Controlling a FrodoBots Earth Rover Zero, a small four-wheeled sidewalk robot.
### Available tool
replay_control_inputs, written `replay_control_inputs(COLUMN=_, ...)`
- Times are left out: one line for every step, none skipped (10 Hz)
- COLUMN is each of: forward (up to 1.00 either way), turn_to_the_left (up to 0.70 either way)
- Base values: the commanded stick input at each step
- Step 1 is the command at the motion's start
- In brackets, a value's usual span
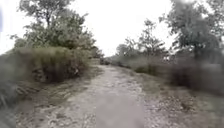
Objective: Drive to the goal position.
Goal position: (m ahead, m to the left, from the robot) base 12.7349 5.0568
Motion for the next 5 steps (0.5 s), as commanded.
replay_control_inputs(forward=0.7, turn_to_the_left=0.0)
replay_control_inputs(forward=0.7, turn_to_the_left=0.0)
replay_control_inputs(forward=0.7, turn_to_the_left=0.0)
replay_control_inputs(forward=0.7, turn_to_the_left=0.0)
replay_control_inputs(forward=0.7, turn_to_the_left=-0.04)
